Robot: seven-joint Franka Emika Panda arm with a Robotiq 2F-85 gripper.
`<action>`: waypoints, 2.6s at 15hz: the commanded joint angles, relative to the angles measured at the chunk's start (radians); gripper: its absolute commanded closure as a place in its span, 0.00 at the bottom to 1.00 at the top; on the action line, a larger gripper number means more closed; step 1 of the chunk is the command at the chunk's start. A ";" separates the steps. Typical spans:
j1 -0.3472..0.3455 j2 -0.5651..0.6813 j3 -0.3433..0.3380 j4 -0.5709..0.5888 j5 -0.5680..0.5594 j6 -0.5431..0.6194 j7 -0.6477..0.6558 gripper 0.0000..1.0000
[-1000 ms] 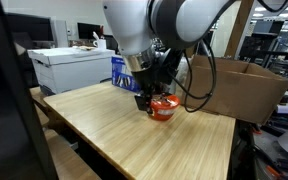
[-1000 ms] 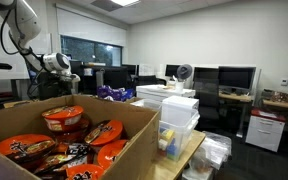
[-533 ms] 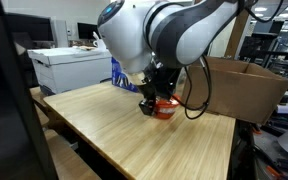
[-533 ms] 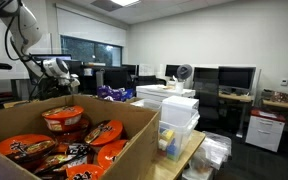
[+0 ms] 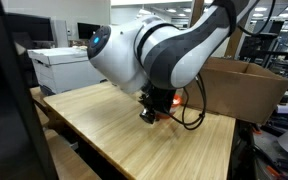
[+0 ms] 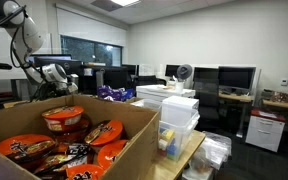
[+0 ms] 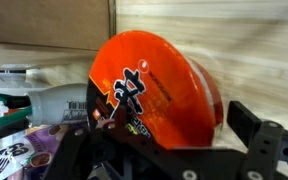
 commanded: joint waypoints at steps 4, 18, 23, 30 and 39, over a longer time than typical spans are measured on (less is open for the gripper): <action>0.029 0.064 0.002 0.076 -0.042 -0.099 0.038 0.42; -0.029 -0.023 0.026 0.032 -0.013 -0.014 0.001 0.59; -0.059 -0.086 0.035 0.006 0.001 0.033 -0.024 0.59; -0.062 -0.155 0.039 -0.001 0.002 -0.027 -0.041 0.59; -0.049 -0.281 0.069 -0.005 -0.021 -0.241 -0.023 0.59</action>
